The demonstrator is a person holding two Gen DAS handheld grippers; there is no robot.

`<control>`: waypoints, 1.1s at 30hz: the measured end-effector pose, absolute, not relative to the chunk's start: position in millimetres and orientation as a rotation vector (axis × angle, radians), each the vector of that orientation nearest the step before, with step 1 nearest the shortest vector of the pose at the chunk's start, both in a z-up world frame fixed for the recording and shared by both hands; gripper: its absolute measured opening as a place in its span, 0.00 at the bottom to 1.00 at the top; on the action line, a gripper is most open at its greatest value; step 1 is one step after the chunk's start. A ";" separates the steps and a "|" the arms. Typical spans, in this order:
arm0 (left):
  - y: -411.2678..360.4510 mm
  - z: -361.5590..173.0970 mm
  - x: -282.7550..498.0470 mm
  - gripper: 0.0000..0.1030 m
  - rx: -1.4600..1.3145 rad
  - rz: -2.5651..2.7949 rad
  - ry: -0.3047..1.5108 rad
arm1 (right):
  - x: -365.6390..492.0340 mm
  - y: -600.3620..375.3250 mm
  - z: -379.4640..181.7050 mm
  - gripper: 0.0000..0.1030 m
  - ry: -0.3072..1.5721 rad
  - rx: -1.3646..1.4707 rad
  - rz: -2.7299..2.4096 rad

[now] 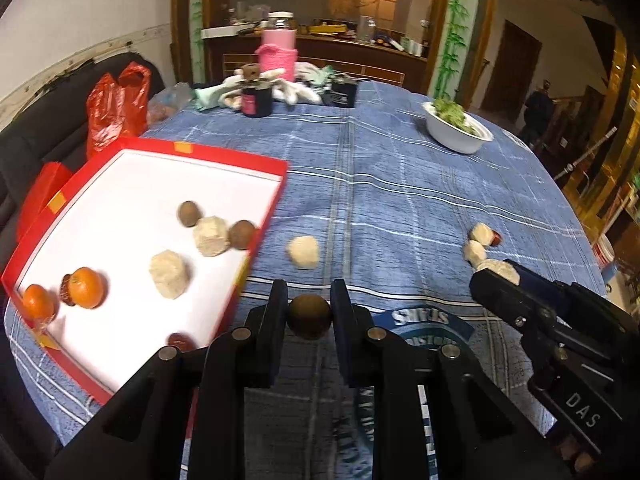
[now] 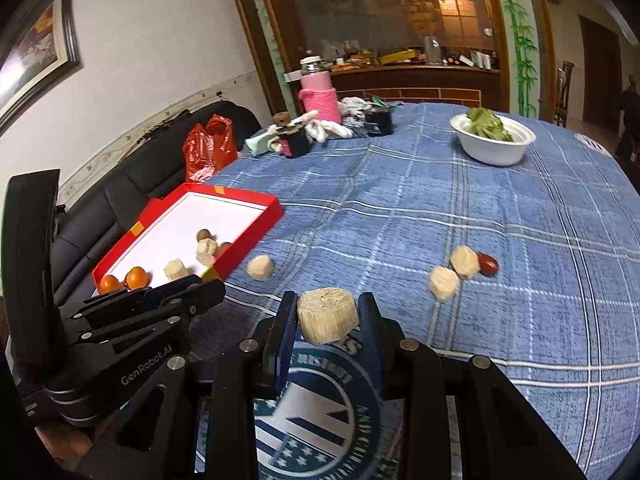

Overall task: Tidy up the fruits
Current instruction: 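Carry the brown fruit and white cube over the red box with both tools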

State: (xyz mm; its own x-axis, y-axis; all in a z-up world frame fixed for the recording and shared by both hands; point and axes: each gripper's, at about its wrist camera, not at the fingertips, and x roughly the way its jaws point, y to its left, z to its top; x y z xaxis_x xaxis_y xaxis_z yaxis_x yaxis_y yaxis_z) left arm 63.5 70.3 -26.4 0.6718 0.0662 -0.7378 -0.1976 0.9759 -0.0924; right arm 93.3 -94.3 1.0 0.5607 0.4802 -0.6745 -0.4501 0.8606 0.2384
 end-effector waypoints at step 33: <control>213.9 -40.0 56.6 0.19 -0.322 0.469 0.821 | 101.4 70.0 11.6 0.30 0.779 -0.073 0.810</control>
